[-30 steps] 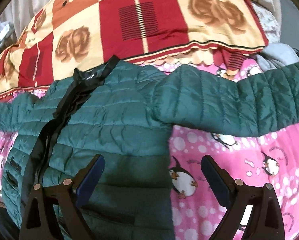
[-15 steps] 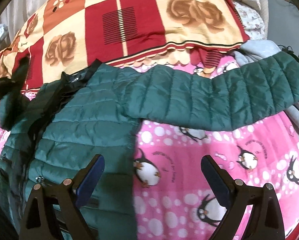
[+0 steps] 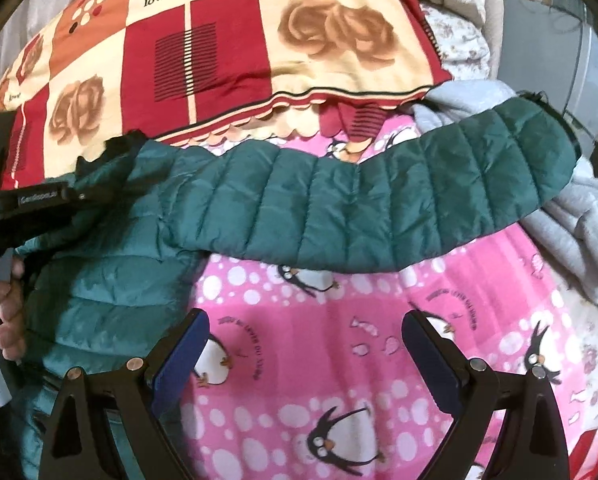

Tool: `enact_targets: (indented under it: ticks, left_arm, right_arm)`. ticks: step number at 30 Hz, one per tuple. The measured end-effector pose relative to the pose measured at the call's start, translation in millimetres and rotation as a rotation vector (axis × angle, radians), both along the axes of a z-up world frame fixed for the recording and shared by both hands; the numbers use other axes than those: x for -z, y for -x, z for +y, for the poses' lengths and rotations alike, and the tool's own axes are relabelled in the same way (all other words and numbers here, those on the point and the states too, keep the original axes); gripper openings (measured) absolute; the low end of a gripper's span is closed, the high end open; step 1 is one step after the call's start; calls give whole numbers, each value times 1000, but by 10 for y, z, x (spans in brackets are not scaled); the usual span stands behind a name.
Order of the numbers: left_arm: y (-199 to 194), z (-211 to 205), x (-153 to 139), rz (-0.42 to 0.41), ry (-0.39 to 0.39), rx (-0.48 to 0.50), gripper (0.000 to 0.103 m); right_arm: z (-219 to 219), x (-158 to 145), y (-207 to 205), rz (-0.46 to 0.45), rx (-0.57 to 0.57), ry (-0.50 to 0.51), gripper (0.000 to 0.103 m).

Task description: Fold large clothes

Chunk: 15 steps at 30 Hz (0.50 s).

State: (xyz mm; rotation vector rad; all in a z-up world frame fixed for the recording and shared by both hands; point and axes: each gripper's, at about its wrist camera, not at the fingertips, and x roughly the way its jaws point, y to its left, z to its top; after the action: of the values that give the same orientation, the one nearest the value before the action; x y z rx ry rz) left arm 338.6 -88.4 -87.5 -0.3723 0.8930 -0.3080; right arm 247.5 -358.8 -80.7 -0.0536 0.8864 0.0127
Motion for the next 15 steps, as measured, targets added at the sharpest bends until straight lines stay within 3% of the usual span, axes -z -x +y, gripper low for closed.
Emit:
enact_targets:
  ticks: [13,15]
  left_arm:
    - [-107,-293,221,64,7,64,20]
    - [-105,-259,241,84,36,66,30]
  right_arm:
    - [-141,49,-35,11,24,10,96]
    - [-138,53,-40,12,28,15,96]
